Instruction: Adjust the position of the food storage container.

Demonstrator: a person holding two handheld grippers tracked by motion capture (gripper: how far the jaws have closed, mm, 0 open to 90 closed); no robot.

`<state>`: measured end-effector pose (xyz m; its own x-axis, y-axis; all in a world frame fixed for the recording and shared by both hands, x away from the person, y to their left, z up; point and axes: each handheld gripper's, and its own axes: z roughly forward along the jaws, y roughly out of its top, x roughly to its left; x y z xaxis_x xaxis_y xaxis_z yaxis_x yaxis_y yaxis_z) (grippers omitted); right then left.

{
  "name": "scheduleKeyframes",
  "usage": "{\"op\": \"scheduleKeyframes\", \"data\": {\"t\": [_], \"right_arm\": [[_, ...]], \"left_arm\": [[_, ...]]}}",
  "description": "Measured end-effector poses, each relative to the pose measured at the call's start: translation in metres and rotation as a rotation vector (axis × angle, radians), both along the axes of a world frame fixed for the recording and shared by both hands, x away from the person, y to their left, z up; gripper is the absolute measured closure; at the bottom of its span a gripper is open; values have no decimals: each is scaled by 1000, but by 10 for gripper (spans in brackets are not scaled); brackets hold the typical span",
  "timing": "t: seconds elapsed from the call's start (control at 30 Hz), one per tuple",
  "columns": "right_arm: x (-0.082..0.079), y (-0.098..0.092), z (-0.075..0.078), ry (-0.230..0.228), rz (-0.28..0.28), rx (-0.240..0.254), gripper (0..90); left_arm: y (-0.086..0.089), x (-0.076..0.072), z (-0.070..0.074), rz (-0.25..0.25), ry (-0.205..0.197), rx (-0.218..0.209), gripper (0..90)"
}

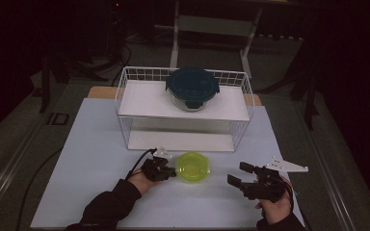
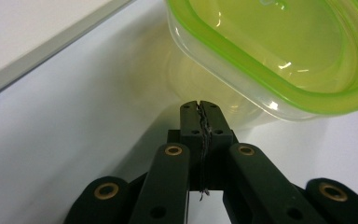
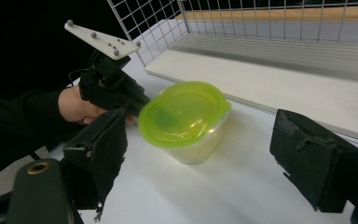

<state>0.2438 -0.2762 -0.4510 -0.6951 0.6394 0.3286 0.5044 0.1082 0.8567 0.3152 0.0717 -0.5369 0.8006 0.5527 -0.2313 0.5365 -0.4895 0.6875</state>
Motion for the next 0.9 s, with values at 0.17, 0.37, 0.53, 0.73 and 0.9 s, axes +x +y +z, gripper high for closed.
{"op": "scheduleKeyframes", "data": {"t": [0.17, 0.37, 0.53, 0.73, 0.9], "right_arm": [[0, 1, 0, -3, 0, -1, 185], [1, 1, -1, -1, 0, -2, 185], [0, 1, -1, -1, 0, -7, 185], [0, 2, -1, -4, 0, -13, 188], [0, 3, -1, -5, 2, -18, 200]], "left_arm": [[-4, 1, -1, 0, -2, -6, 884], [-4, 1, 0, 11, -9, -28, 883], [0, -1, 2, 11, -5, -20, 883], [16, -7, 13, 26, -10, -29, 833], [30, -15, 25, 44, -28, -36, 640]]}}
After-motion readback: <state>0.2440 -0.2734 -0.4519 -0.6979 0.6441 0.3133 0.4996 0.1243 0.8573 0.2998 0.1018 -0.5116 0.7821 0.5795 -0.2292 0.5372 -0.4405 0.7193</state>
